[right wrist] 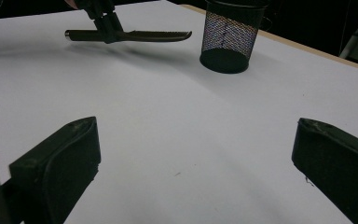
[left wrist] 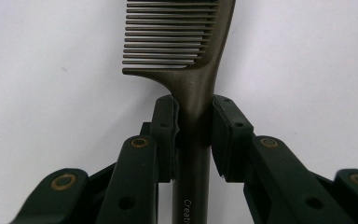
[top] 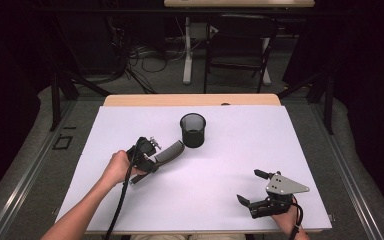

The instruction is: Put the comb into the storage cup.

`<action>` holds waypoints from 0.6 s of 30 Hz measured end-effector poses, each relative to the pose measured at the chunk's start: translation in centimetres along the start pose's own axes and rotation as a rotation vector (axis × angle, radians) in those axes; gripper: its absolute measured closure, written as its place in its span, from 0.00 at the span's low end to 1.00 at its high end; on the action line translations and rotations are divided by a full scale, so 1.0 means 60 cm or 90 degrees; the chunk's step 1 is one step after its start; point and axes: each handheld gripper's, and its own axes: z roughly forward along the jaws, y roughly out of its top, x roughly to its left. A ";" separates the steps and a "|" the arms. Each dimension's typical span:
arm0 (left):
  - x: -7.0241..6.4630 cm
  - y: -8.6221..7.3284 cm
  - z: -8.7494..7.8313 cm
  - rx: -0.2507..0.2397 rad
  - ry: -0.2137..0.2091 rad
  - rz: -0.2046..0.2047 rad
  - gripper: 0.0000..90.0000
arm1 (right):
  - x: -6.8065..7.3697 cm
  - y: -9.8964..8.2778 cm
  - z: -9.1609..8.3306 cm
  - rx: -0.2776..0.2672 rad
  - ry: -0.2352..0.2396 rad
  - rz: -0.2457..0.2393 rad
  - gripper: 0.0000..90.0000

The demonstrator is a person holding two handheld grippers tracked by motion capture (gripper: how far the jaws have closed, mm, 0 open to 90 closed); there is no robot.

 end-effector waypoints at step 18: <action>-0.005 -0.026 -0.023 -0.110 -0.005 -0.013 0.80 | 0.001 0.000 -0.002 -0.001 0.001 0.002 0.01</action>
